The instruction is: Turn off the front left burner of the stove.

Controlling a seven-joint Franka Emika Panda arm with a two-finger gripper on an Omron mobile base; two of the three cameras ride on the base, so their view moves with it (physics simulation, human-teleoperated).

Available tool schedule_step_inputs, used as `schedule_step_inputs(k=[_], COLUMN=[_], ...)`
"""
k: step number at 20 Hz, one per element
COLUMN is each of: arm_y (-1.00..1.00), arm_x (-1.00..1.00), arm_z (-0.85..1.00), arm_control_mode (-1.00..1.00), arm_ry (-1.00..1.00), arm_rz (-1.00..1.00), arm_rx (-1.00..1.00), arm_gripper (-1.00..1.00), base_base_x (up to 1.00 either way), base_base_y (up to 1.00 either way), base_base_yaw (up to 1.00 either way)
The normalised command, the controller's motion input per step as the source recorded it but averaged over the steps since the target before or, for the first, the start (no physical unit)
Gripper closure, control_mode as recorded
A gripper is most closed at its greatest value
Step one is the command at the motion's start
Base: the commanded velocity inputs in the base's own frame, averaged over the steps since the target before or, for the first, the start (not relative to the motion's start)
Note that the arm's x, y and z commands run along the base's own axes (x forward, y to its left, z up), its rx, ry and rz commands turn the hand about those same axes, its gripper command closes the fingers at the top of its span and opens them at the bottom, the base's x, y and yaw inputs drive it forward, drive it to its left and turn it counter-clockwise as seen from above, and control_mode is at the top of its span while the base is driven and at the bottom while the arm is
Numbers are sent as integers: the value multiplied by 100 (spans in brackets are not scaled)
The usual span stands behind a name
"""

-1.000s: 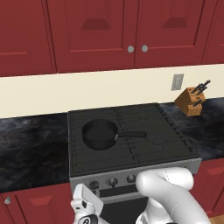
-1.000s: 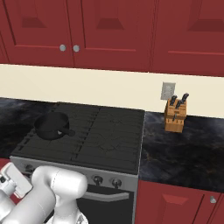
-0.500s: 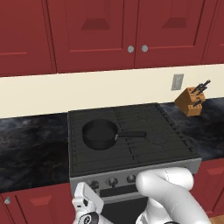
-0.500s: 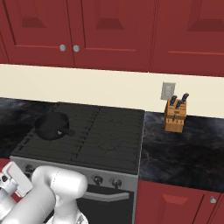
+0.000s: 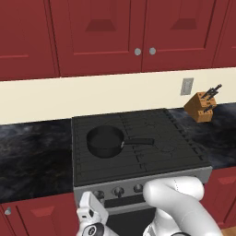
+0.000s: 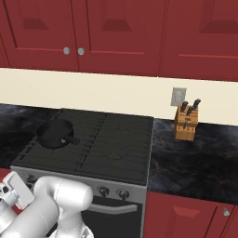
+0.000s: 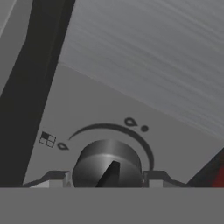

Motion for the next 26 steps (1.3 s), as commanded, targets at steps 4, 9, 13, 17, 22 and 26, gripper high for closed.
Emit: schedule_step_inputs(k=[4,9,13,17,22,26], arm_y=[0,0,0,0,-1,0], arm_x=[0,0,0,0,11,6], arm_z=[1,3,6,7,18,27], arm_control_mode=[-100,-100,-100,-100,-100,-100], arm_ry=[-4,-8,-12,-14,-12,-13], arm_rz=[0,0,0,0,0,0], arm_rx=[16,24,24,26,28,31], arm_gripper=[100,100,100,100,100,100], base_base_x=[0,0,0,0,0,0], base_base_y=[0,0,0,0,0,0], base_base_yaw=[0,0,0,0,0,0])
